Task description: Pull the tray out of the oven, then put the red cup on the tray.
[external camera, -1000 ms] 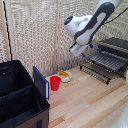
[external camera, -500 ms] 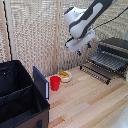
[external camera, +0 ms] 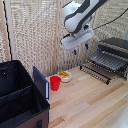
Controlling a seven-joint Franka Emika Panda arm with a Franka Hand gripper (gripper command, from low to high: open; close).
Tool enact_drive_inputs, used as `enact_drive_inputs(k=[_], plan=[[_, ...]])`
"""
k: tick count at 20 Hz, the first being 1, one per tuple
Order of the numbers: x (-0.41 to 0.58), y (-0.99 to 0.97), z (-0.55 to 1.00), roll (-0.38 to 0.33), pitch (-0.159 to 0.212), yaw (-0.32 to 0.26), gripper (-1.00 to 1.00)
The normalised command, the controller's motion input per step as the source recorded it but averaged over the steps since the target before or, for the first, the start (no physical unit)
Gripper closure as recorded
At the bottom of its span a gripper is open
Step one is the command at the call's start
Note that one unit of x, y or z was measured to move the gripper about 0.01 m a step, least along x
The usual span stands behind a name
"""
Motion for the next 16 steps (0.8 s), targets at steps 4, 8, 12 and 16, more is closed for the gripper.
enact_drive_inputs(k=[4, 8, 12, 16], plan=[[0.049, 0.73, -0.06, -0.034, -0.046, -0.185, -1.00], [0.068, 0.79, -0.19, -0.028, -0.011, -0.167, -1.00], [0.000, 0.63, -0.04, 0.099, -0.026, -0.150, -1.00], [-0.034, 0.37, 0.00, 0.233, -0.056, -0.169, -1.00]])
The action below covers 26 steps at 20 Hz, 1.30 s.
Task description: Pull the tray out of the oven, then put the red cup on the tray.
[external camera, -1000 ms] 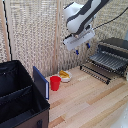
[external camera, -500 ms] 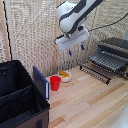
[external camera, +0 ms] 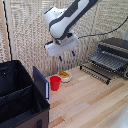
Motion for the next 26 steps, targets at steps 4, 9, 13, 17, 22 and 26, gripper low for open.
enact_drive_inputs(k=[4, 9, 13, 17, 22, 26], plan=[[-0.119, 0.10, -0.06, 0.280, -0.088, -0.137, -1.00], [-0.110, 0.00, -0.27, 0.293, -0.069, -0.121, -1.00], [-0.172, -0.05, -0.56, 0.208, -0.004, -0.070, -1.00], [-0.176, -0.04, -0.64, 0.154, 0.009, -0.024, -1.00], [-0.172, -0.03, -0.57, 0.104, 0.033, -0.001, -1.00], [-0.137, -0.07, -0.60, 0.107, -0.002, 0.032, -1.00]])
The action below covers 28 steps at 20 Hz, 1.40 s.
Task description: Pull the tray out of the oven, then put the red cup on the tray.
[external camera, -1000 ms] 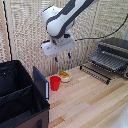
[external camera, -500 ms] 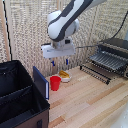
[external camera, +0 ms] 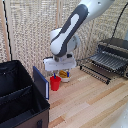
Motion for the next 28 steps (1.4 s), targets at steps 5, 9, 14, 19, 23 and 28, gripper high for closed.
enact_drive_inputs(k=[5, 9, 14, 19, 23, 28], plan=[[-0.064, -0.14, -0.43, 0.075, -0.010, 0.062, 1.00], [0.000, -0.09, -0.09, 0.020, -0.003, 0.029, 1.00], [0.000, 0.00, 0.00, 0.000, 0.000, 0.024, 1.00], [-0.008, 0.00, -0.01, 0.000, -0.001, 0.067, 1.00], [0.005, 0.01, 0.06, 0.000, -0.079, -0.072, 1.00], [0.002, 0.20, 0.16, 0.007, -0.081, -0.130, 1.00]])
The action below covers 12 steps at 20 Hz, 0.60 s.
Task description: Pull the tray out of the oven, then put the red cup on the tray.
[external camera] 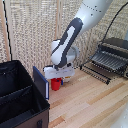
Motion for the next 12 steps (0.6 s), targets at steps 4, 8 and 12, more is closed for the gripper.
enact_drive_inputs(k=[4, 8, 12], plan=[[0.052, 0.25, 0.36, 0.003, -0.015, -0.212, 1.00], [0.248, 0.11, 0.67, 0.008, 0.016, -0.250, 1.00], [0.254, 0.03, 0.82, -0.016, 0.026, -0.271, 1.00]])
